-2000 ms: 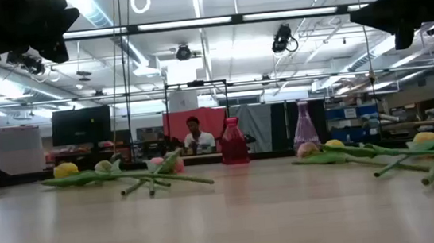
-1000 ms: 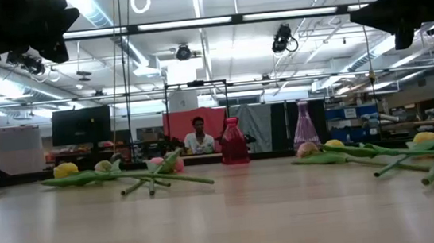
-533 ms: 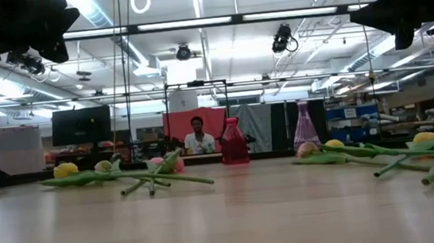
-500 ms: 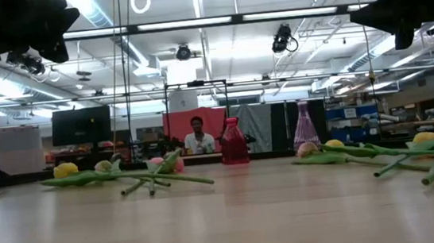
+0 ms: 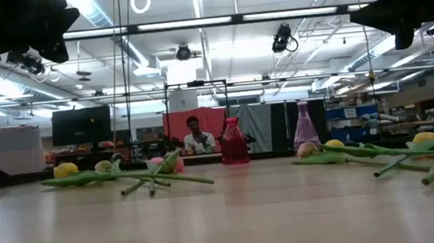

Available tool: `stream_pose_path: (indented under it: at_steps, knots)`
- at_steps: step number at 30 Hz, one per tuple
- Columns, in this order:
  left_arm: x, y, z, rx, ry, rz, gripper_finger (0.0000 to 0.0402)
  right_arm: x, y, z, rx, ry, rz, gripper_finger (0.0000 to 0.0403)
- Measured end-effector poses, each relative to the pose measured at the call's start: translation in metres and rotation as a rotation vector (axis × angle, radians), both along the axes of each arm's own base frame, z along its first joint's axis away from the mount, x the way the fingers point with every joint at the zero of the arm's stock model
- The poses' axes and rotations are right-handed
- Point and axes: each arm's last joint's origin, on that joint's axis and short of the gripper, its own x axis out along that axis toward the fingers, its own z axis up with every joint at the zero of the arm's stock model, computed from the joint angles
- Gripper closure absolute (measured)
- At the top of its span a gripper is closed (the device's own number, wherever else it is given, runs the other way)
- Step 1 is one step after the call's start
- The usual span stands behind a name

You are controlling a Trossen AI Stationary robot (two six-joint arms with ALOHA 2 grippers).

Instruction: Sort flowers into vase by color

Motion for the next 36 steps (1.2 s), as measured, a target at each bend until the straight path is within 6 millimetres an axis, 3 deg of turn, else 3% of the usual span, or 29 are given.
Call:
stream_pose_path:
  at_steps: [25, 36]
  knots:
    - [-0.001, 0.0, 0.004, -0.068, -0.037, -0.015, 0.0271, 0.0, 0.0, 0.0, 0.0, -0.005, 0.0, 0.037]
    - [-0.004, 0.001, 0.012, -0.115, -0.123, -0.021, 0.0271, -0.003, 0.0, 0.012, 0.006, -0.132, 0.001, 0.037]
